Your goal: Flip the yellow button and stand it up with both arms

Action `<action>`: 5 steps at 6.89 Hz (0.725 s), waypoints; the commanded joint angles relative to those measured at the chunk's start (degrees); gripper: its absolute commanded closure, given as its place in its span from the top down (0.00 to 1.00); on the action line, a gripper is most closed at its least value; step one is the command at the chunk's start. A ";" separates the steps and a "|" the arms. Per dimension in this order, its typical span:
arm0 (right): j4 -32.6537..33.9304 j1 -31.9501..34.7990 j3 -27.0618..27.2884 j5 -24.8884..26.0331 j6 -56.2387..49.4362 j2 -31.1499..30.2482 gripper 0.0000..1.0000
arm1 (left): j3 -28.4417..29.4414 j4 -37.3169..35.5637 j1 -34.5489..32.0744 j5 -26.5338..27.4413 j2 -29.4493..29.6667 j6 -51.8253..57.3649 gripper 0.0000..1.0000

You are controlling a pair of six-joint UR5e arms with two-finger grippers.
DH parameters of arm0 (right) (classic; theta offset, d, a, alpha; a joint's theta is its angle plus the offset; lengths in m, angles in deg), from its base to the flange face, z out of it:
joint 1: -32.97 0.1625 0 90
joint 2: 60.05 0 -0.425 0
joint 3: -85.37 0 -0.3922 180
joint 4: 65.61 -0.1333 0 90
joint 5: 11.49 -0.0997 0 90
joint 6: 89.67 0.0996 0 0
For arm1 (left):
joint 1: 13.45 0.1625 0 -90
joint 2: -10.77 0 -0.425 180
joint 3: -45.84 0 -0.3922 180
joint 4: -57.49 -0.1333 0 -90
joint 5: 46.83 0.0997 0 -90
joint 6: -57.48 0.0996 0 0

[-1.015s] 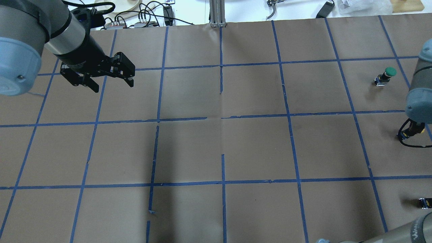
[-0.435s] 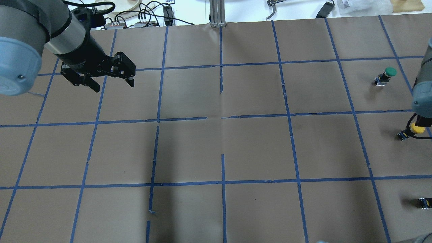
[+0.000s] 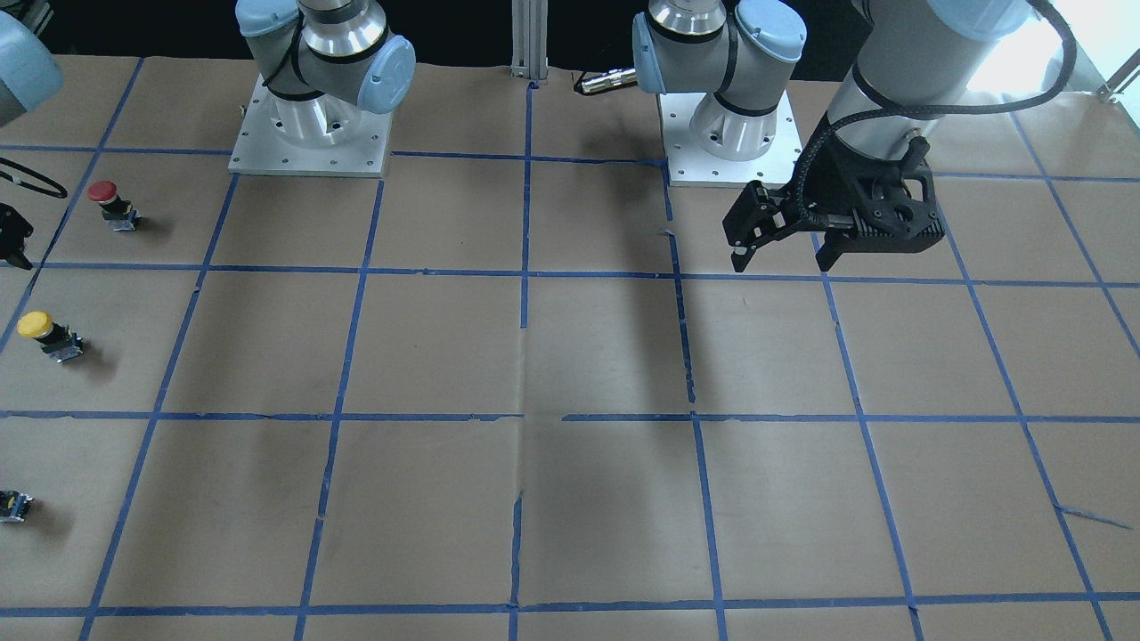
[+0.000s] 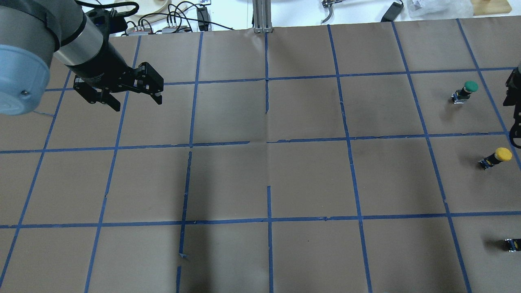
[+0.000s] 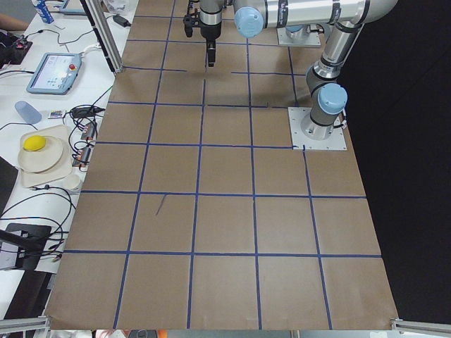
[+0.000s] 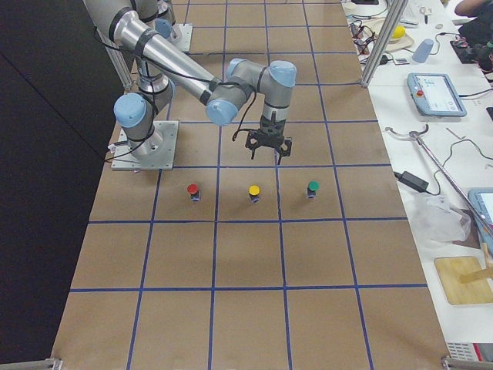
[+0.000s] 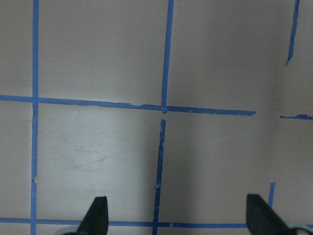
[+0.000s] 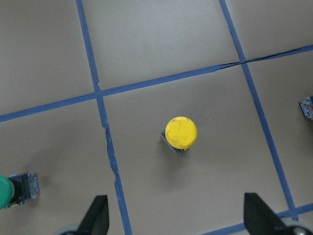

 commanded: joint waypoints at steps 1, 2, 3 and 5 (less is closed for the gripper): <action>-9.29 2.35 -7.86 -1.02 -10.28 -1.01 0.99 | 0.53 0.00 0.00 -0.09 0.06 -0.06 1.00; -9.31 2.45 -8.50 -3.46 -20.02 -3.70 0.99 | 0.45 -0.09 0.00 -0.09 0.76 -0.06 1.00; -9.40 3.15 -8.33 -6.09 -28.47 -6.34 1.00 | 0.97 -0.09 0.00 -0.18 0.77 -0.15 1.00; -8.61 12.24 -8.68 -9.10 -33.03 -8.56 1.00 | 2.82 -0.09 0.00 -0.09 1.47 -0.15 1.00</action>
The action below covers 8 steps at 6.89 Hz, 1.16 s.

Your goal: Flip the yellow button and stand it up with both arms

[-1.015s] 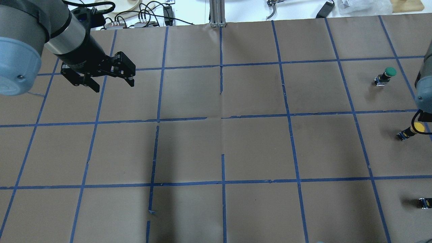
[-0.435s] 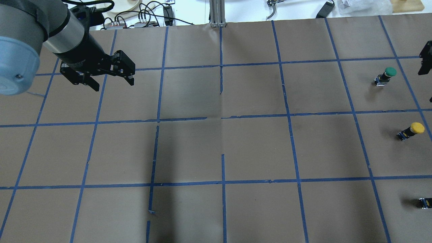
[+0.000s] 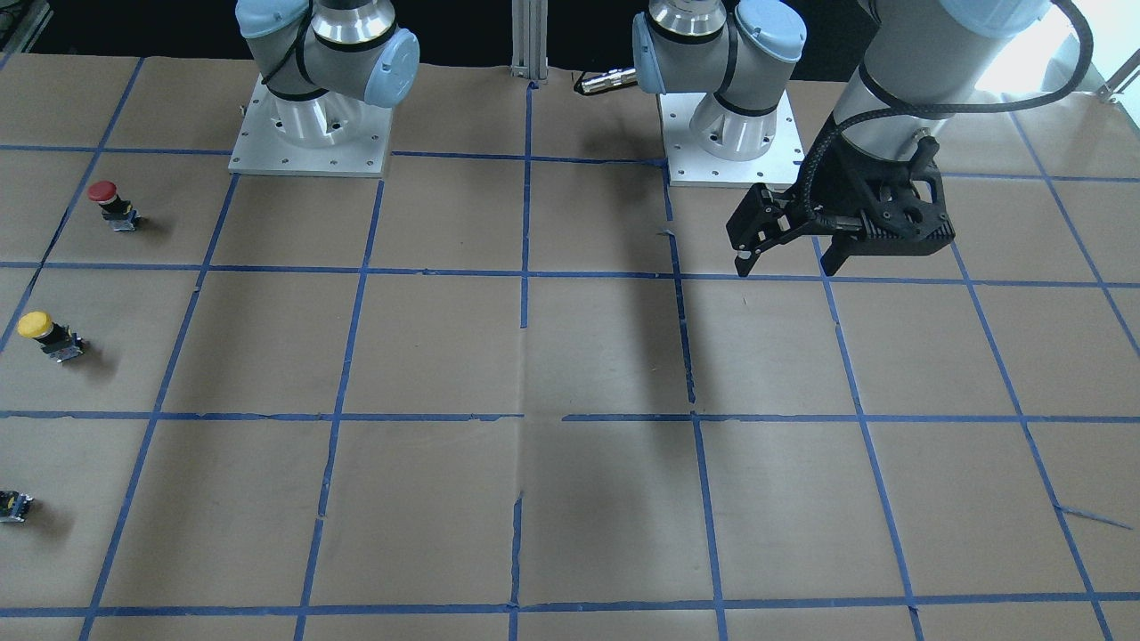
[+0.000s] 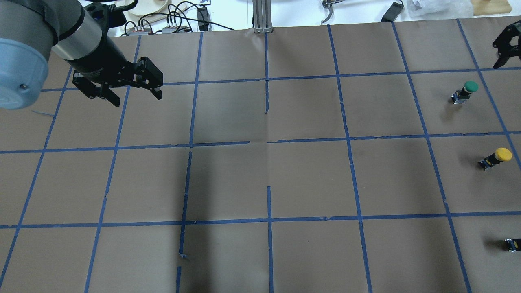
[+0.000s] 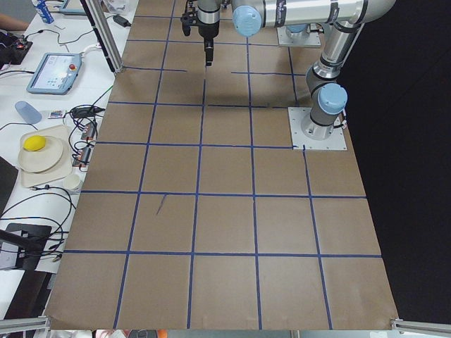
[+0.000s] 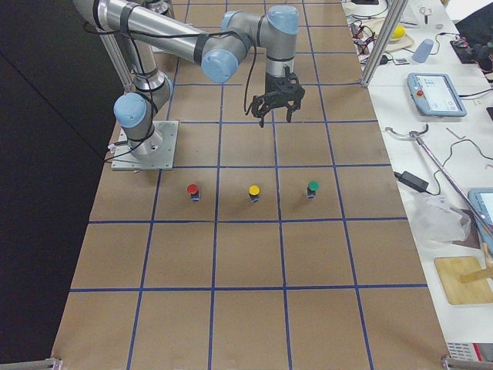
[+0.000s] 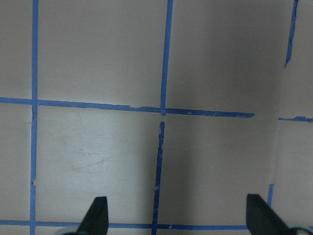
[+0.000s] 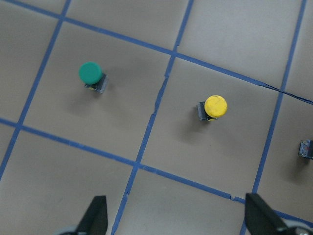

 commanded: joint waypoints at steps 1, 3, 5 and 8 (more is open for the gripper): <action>0.74 11.38 -0.70 -1.62 -7.98 -1.69 0.99 | 1.28 -0.18 0.09 0.02 0.52 -0.01 1.00; 1.63 15.04 -1.05 -14.18 -29.57 -1.52 1.00 | 0.32 -0.18 0.00 -0.06 1.48 -0.10 1.00; 0.92 17.05 -1.31 -22.09 -38.61 -1.08 1.00 | 1.20 -0.09 0.00 0.02 1.92 -0.10 1.00; -7.50 19.88 -10.95 -15.70 -47.77 1.81 1.00 | 1.54 0.00 -0.08 0.03 1.75 -0.10 1.00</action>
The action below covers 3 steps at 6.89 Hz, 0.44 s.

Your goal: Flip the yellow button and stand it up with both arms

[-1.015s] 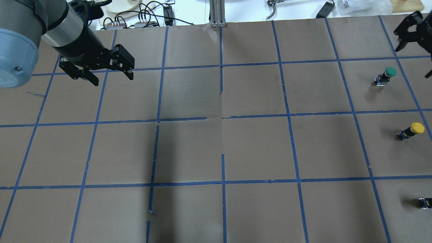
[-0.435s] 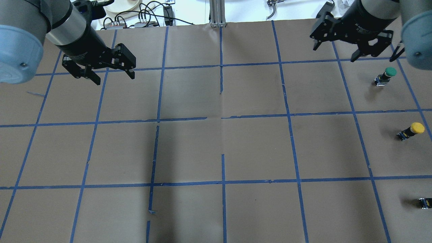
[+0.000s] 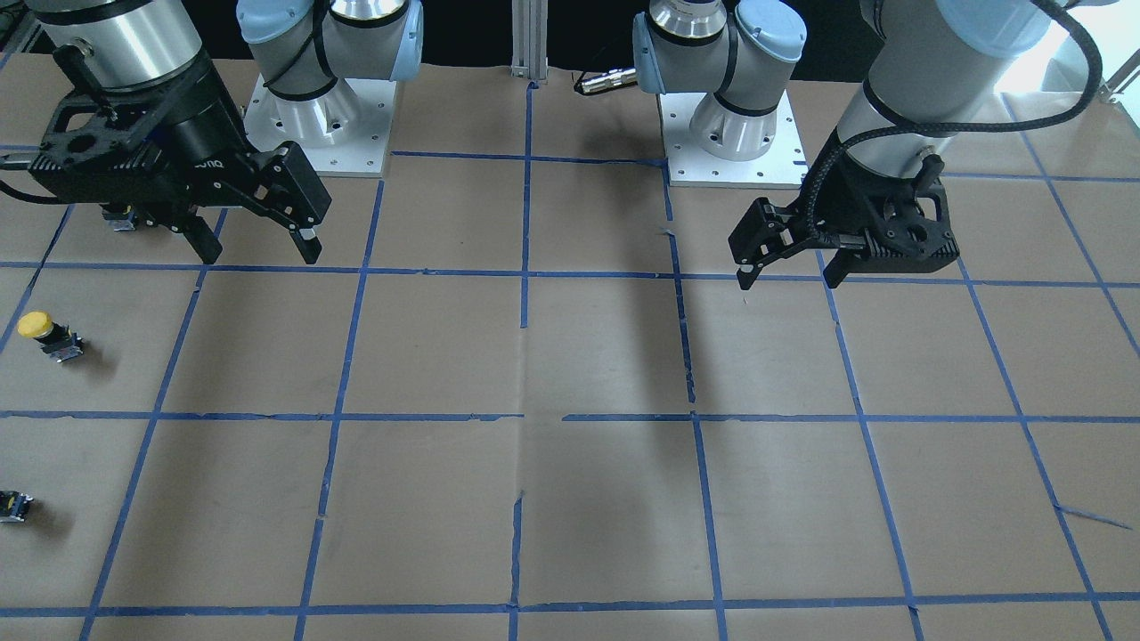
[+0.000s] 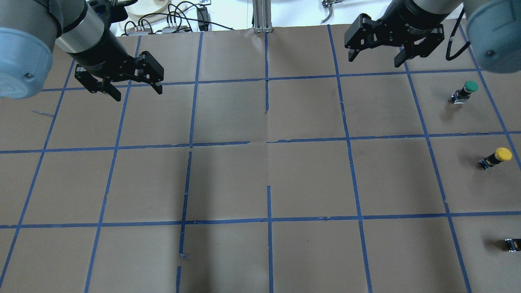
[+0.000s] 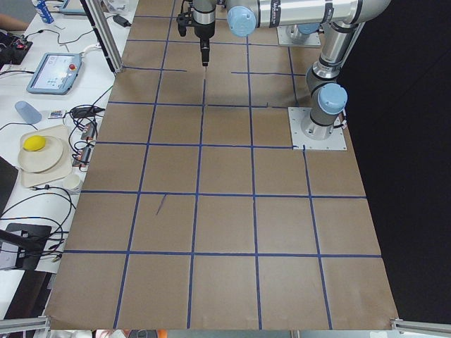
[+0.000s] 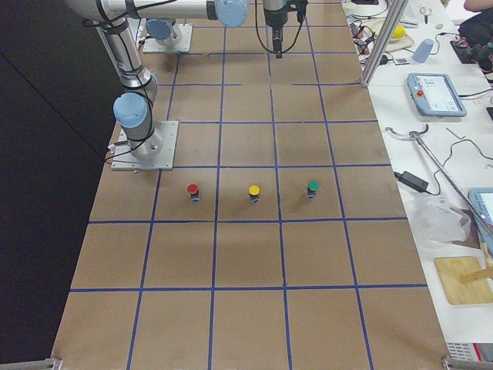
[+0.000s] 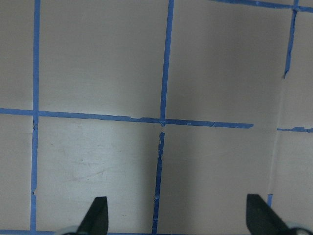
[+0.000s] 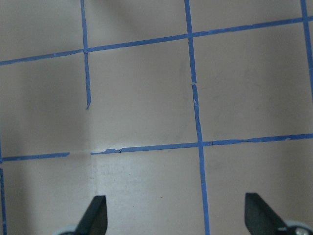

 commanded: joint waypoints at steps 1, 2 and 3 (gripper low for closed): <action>-4.02 0.41 -5.00 2.25 -6.04 1.60 1.00 | 0.27 0.01 -0.01 -0.12 0.04 0.00 1.00; -8.21 0.41 -4.41 4.69 -6.92 1.69 1.00 | 0.62 0.01 -0.01 -0.03 -0.22 0.00 1.00; -8.69 0.50 -4.23 4.98 -6.93 1.26 1.00 | -0.16 0.27 -0.19 0.23 -0.75 0.09 1.00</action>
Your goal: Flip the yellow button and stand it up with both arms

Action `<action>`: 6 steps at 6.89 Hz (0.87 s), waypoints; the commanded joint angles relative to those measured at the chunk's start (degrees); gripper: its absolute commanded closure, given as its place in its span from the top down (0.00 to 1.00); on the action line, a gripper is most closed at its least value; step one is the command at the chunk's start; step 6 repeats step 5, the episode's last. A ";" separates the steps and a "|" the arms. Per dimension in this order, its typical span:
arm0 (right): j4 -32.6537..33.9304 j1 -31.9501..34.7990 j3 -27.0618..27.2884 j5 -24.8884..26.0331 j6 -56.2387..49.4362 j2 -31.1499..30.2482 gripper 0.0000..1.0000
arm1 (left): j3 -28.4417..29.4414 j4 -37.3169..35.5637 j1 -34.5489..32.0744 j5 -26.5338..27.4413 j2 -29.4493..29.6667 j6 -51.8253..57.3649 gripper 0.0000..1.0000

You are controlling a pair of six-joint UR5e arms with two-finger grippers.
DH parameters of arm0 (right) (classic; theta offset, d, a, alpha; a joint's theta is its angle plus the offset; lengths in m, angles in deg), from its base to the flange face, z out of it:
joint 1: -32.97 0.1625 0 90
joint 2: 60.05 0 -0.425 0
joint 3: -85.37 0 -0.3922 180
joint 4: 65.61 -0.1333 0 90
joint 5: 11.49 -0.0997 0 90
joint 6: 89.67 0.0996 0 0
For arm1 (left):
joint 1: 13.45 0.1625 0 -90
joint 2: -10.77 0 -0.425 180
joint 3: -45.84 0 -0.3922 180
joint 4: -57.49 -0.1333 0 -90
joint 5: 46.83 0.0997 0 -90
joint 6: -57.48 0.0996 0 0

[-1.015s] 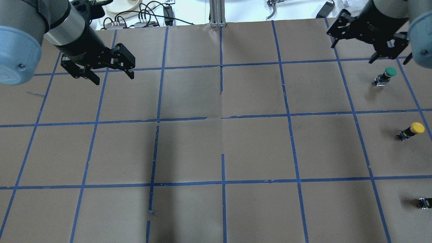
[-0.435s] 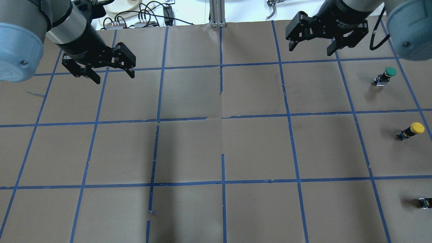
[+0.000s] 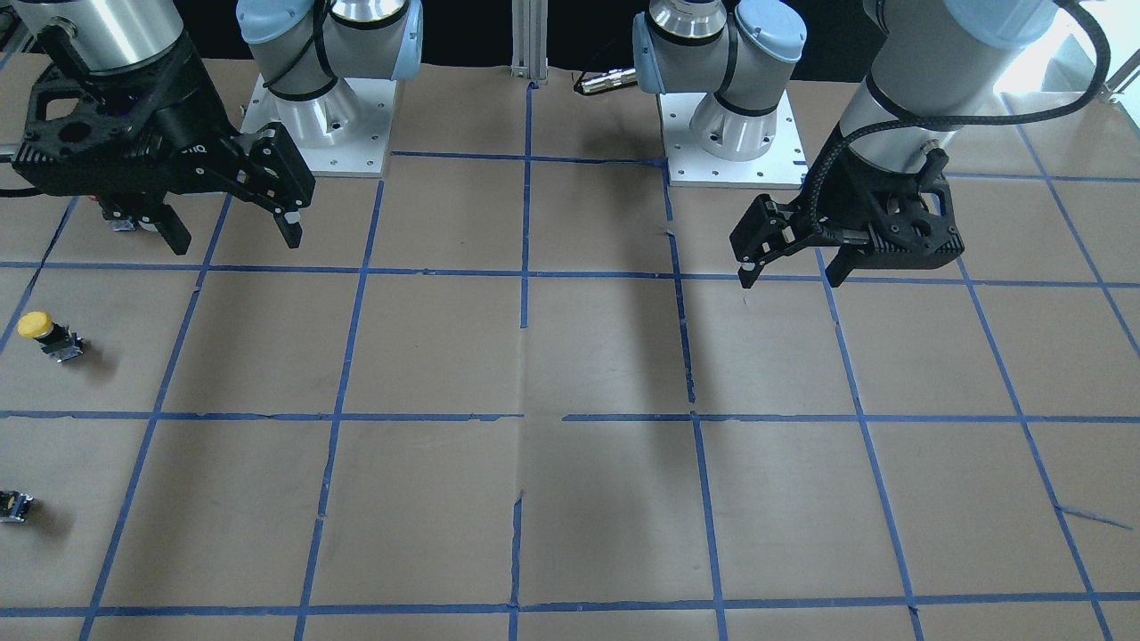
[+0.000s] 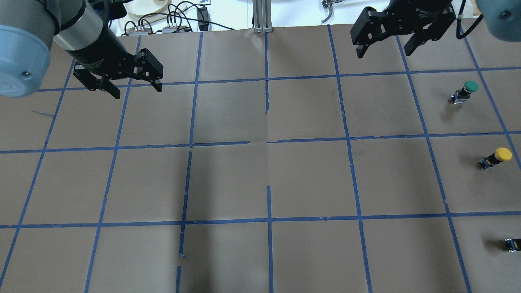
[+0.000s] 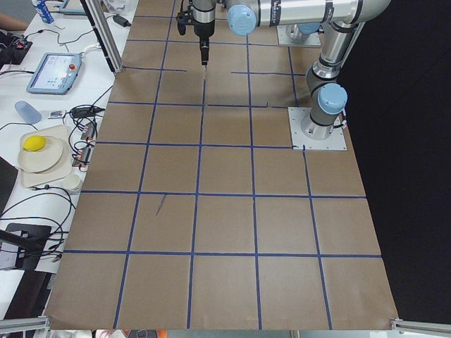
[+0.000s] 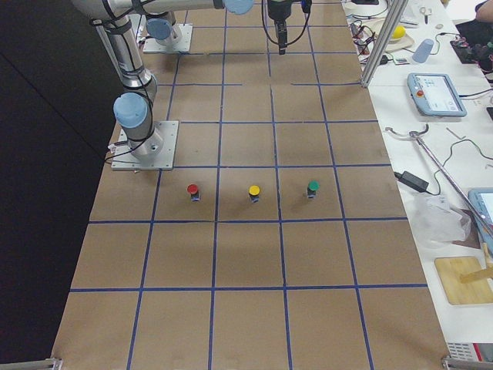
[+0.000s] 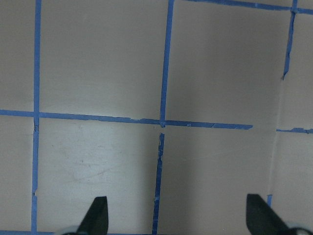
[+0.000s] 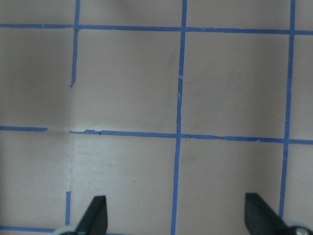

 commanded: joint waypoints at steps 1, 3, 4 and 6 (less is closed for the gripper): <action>-2.38 1.30 0.24 1.24 -0.54 -0.14 1.00 | 0.41 0.20 -0.03 0.14 0.30 -0.02 1.00; -2.12 4.99 1.55 3.86 -1.42 0.13 1.00 | 0.33 0.11 -0.03 0.05 0.40 -0.02 1.00; -1.25 5.01 1.65 3.87 -1.59 0.30 1.00 | 0.59 0.02 0.14 -0.12 0.31 0.07 1.00; -1.24 5.01 1.65 3.87 -1.59 0.39 1.00 | 0.85 0.11 0.15 0.05 0.05 0.07 1.00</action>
